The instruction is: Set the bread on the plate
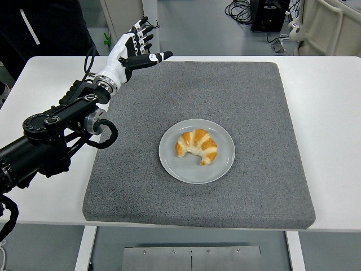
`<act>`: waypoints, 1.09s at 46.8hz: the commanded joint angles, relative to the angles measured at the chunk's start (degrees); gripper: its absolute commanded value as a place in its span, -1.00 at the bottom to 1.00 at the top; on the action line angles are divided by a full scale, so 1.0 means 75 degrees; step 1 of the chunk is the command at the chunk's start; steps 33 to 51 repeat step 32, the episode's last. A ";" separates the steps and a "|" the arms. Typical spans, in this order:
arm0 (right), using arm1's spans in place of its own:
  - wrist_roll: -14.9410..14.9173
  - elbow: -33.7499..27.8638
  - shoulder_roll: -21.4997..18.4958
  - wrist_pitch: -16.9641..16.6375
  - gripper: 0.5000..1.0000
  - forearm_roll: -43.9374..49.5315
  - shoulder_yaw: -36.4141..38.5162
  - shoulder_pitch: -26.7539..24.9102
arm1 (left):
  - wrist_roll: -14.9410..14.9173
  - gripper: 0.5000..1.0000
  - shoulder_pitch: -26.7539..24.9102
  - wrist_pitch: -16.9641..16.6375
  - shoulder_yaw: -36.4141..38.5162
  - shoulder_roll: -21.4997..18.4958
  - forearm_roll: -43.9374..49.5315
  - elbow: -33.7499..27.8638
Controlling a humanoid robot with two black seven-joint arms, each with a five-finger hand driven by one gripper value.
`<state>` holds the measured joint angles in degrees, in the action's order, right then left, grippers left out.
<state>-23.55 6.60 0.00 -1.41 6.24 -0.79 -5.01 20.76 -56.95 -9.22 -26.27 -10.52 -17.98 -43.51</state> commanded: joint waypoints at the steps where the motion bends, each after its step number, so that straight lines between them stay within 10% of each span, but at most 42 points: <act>1: 0.0000 -0.0001 0.0000 0.0000 1.00 0.0000 0.0000 0.0000 | 0.0126 0.87 0.0000 0.0033 -0.0142 0.0090 0.0194 0.0234; 27: 0.0000 0.0058 0.0000 -0.0012 1.00 0.0000 0.0035 0.0035 | 0.0126 0.87 0.0058 0.1732 -0.1150 0.0840 0.2350 0.2519; 51: 0.0000 0.0069 0.0000 -0.0023 1.00 0.0000 0.0035 0.0047 | 0.0126 0.88 0.0058 0.1815 -0.1208 0.0852 0.2538 0.2684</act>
